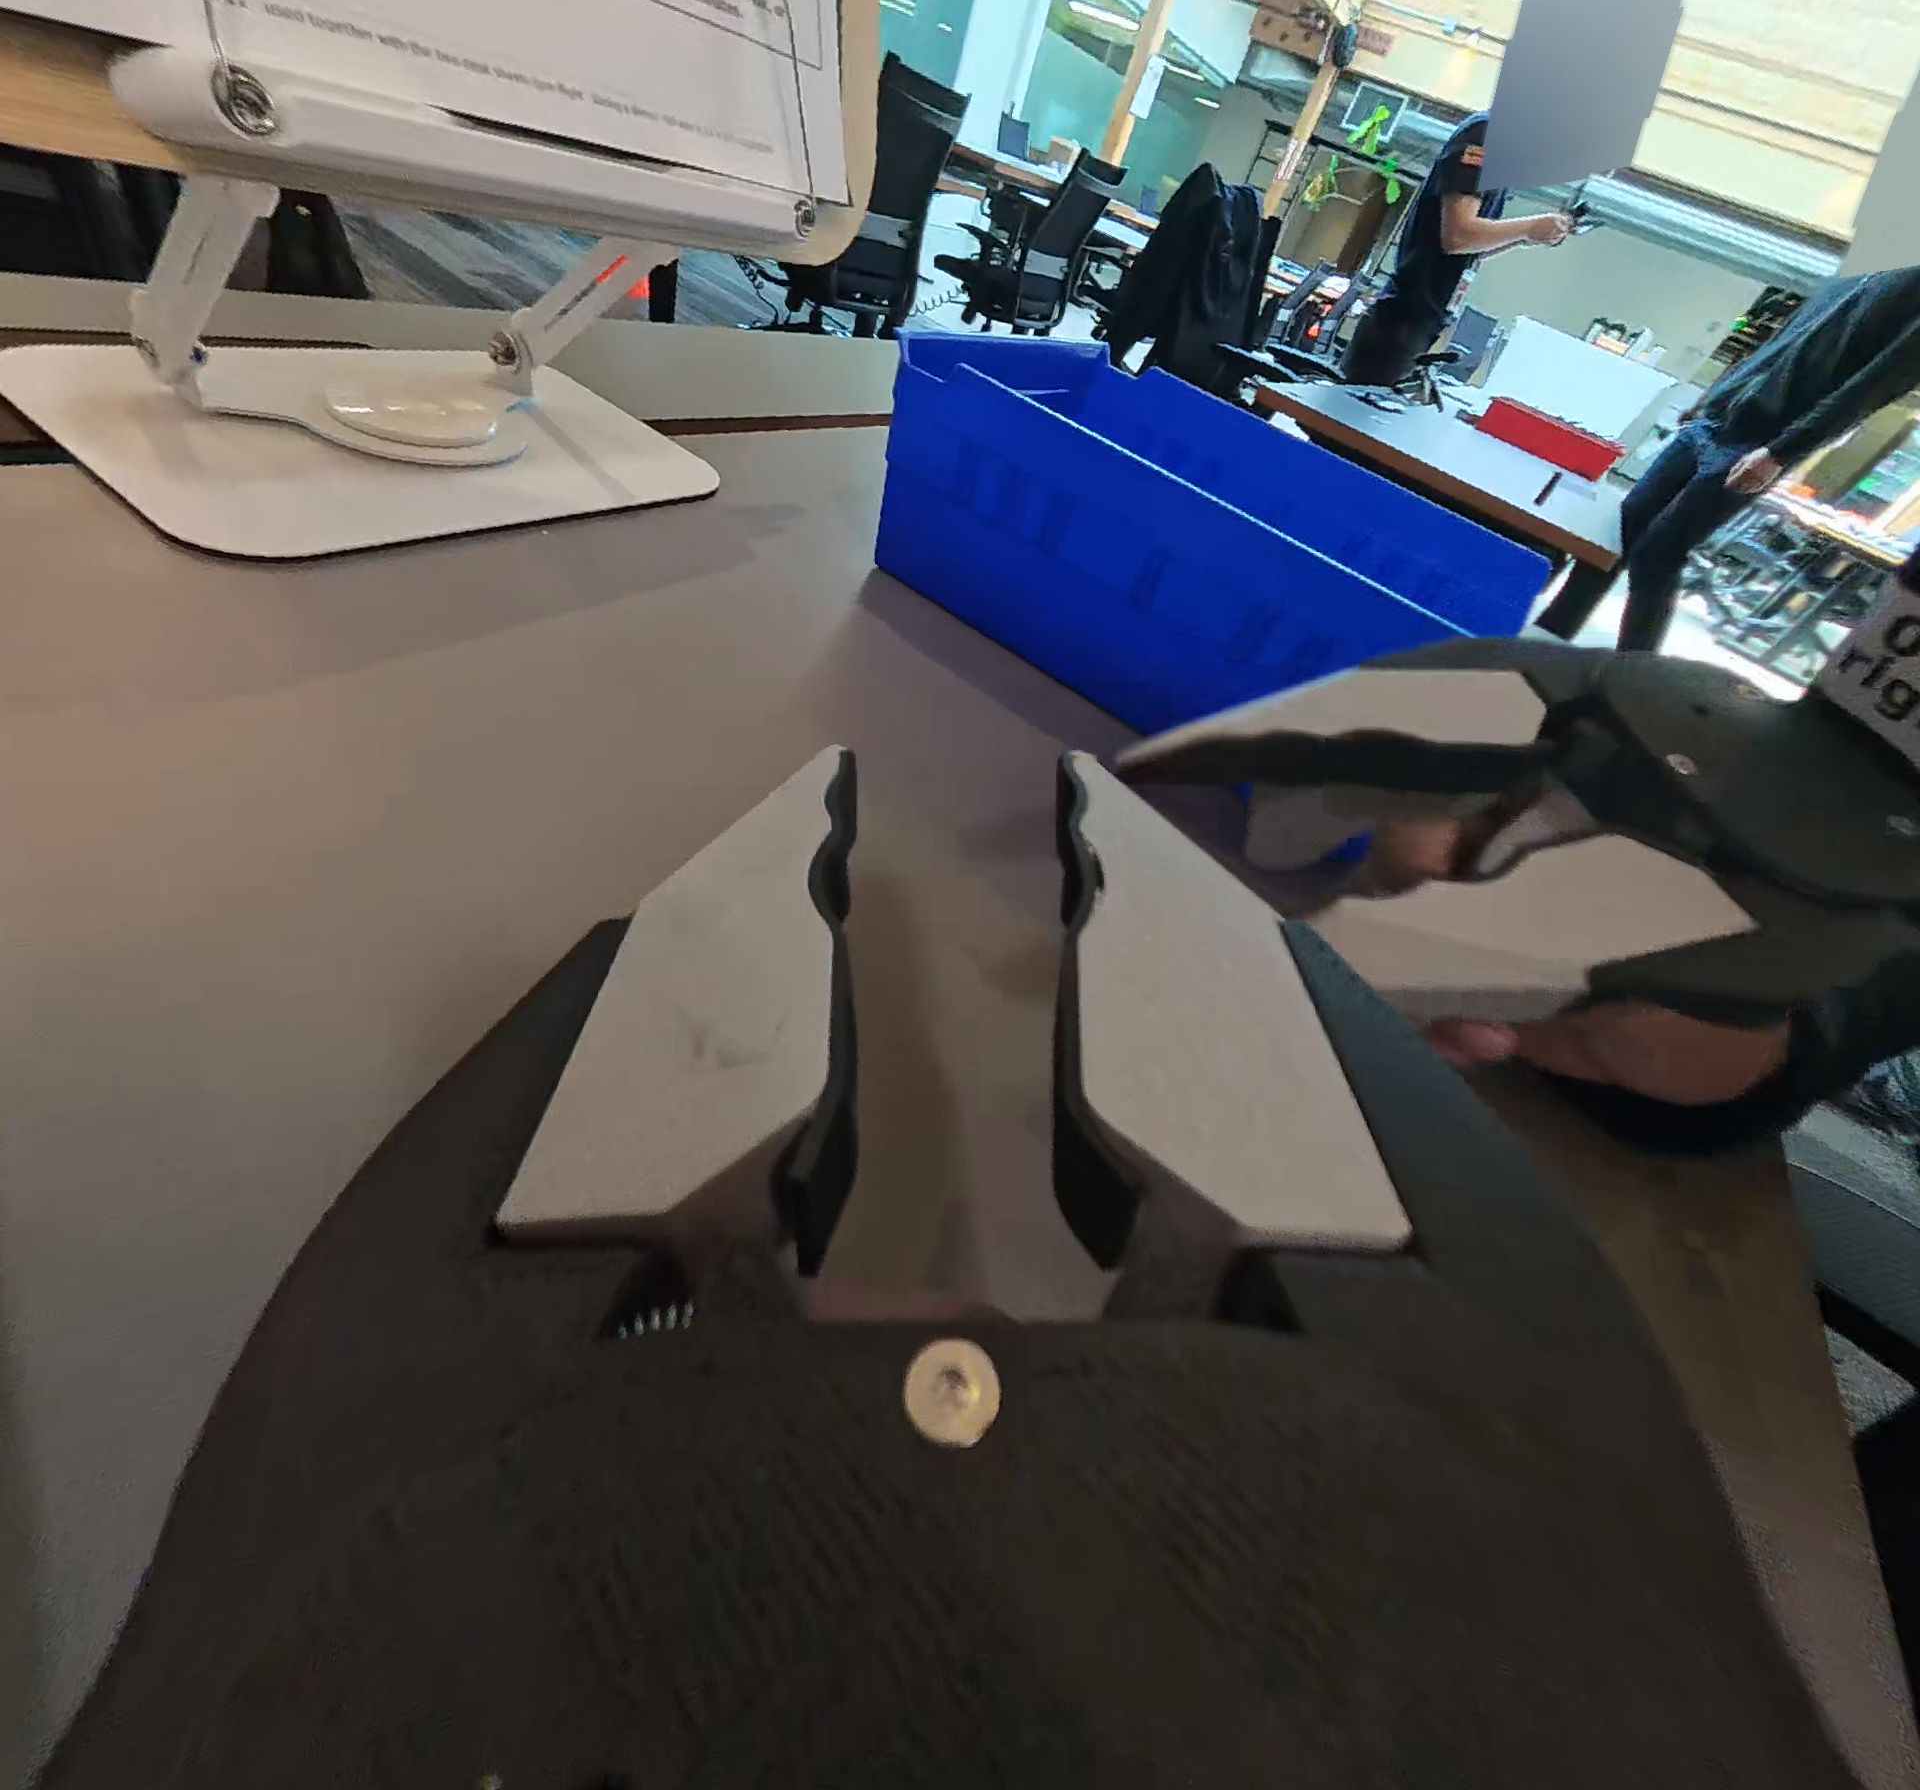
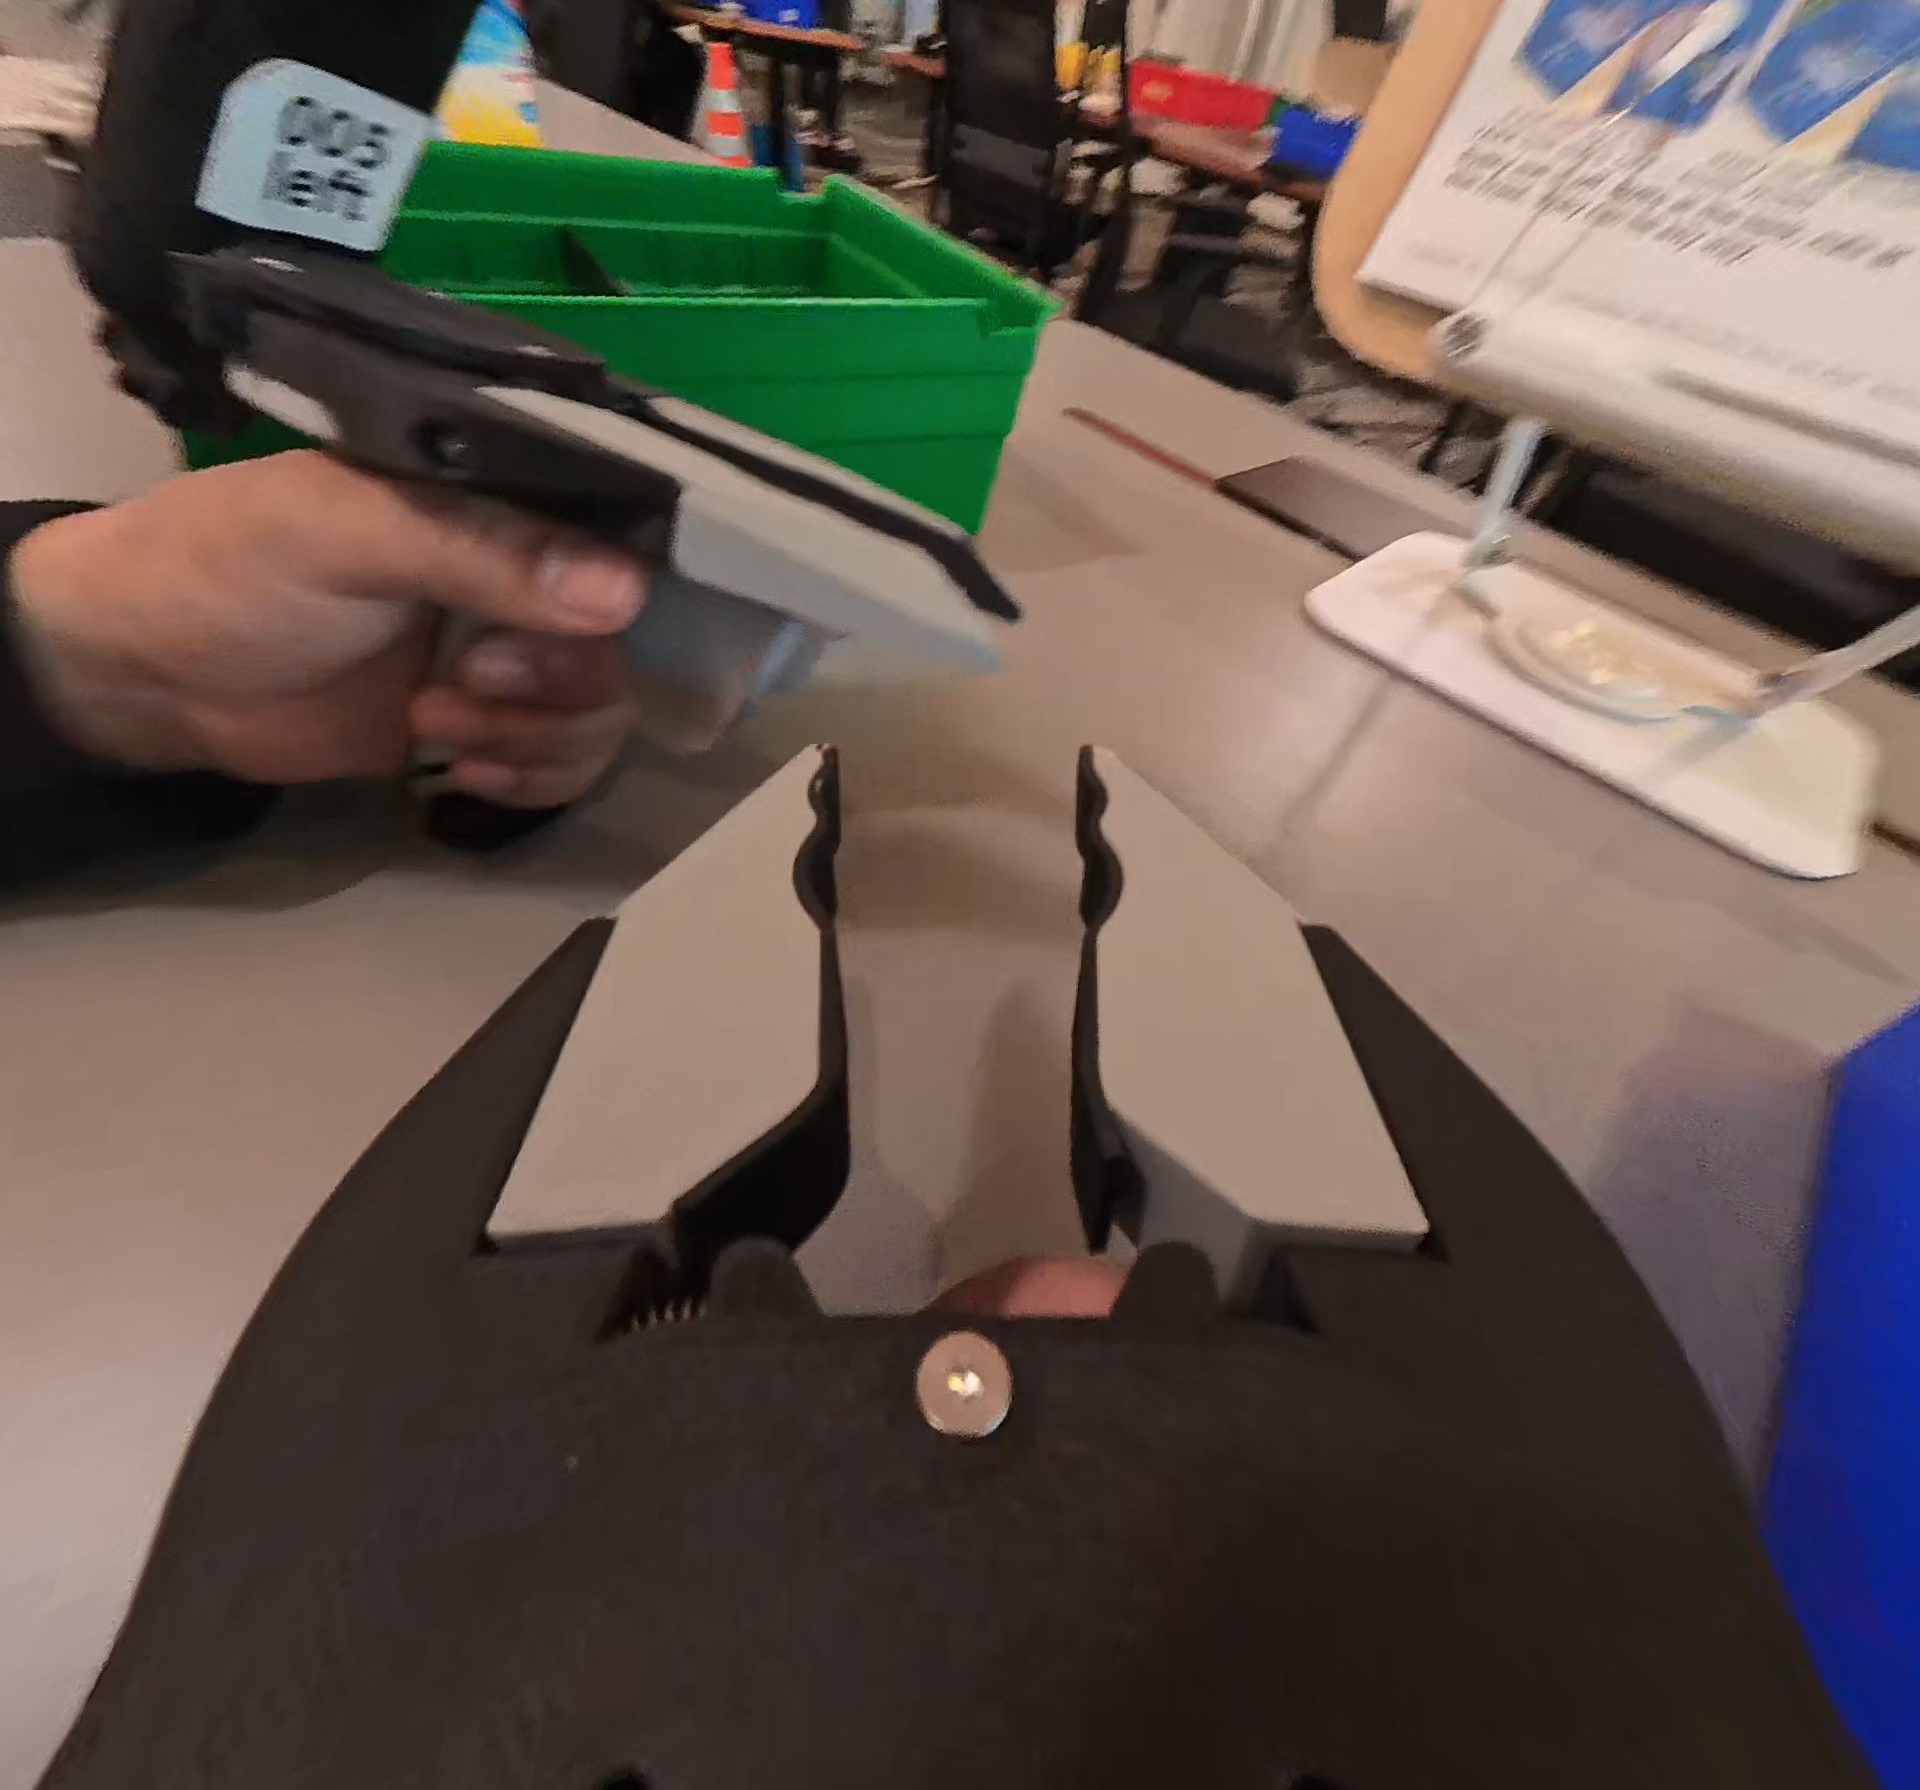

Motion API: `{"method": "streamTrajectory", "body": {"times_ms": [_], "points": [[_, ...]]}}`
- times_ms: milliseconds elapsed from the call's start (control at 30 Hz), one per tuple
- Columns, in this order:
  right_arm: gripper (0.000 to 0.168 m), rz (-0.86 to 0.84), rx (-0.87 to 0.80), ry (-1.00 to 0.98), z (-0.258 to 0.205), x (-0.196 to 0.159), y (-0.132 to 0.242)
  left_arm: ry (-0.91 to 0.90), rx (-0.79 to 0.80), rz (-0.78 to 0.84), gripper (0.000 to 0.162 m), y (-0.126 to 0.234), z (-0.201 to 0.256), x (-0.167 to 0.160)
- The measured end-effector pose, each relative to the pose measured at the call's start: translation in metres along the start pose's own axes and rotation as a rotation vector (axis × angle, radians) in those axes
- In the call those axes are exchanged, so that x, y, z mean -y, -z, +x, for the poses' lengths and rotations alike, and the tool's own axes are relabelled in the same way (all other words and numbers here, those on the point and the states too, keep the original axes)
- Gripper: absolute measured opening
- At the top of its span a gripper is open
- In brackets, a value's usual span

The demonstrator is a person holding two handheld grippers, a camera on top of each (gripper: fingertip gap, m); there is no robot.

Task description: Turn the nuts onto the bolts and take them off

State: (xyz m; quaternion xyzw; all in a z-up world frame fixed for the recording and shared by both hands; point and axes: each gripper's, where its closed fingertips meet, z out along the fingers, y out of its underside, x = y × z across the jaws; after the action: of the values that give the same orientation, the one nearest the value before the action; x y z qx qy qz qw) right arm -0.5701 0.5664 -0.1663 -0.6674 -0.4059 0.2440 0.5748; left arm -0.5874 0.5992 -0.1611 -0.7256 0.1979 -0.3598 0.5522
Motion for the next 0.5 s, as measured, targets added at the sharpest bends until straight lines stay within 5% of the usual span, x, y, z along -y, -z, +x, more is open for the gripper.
{"method": "streamTrajectory", "body": {"times_ms": [200,500], "points": [[0.033,-0.048,0.276,-0.253,-0.040,-0.006,0.008,0.043,0.015,-0.001,0.036,0.000,-0.004,-0.001],[0.030,-0.085,0.336,-0.355,-0.047,-0.011,0.007,0.173,-0.054,0.037,0.036,0.007,-0.005,0.002]]}}
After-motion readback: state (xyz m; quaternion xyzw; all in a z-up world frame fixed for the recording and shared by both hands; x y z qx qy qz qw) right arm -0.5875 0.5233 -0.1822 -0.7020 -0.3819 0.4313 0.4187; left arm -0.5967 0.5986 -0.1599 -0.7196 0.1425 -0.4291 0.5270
